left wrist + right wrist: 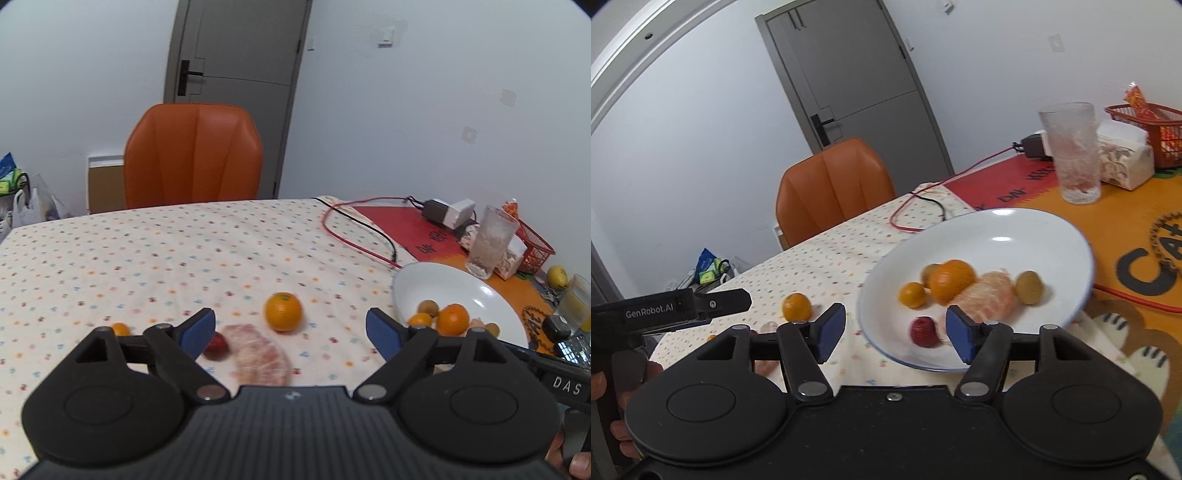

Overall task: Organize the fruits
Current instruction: 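Move both open tools back toward the remaining loose fruits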

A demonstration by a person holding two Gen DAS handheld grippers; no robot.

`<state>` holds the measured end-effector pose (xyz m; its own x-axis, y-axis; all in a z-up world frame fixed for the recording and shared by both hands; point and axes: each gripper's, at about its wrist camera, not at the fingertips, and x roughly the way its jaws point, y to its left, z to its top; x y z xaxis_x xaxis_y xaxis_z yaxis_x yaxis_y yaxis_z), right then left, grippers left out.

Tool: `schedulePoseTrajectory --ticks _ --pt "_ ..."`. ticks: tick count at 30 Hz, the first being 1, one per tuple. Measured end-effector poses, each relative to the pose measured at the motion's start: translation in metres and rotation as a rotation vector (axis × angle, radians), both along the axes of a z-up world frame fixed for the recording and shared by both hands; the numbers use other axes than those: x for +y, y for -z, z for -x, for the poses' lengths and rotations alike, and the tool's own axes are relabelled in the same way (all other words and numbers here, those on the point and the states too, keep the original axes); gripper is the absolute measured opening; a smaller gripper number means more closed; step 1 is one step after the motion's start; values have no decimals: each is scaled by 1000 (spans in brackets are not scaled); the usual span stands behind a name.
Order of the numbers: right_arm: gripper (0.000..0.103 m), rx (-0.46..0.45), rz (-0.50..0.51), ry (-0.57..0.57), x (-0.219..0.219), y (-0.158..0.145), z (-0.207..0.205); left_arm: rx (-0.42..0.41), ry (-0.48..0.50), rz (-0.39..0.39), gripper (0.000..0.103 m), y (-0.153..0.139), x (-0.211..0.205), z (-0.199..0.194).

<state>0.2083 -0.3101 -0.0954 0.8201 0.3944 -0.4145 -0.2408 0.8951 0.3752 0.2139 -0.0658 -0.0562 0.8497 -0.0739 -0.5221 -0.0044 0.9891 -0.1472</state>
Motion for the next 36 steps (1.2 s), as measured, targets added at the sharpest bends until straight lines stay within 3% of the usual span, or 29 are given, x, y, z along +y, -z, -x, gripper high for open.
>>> schedulePoseTrajectory --ticks 4,18,32,36 --pt "64 -8 4 -22 15 -4 -1 -2 -21 2 89 -2 16 6" --pt "103 -31 12 -53 57 -14 -5 19 -65 14 89 -2 60 14" --pt "103 -14 37 -110 87 -11 -12 41 -101 41 89 6 91 10" --pt "97 -8 48 -143 99 -8 -16 46 -111 40 89 11 99 7"
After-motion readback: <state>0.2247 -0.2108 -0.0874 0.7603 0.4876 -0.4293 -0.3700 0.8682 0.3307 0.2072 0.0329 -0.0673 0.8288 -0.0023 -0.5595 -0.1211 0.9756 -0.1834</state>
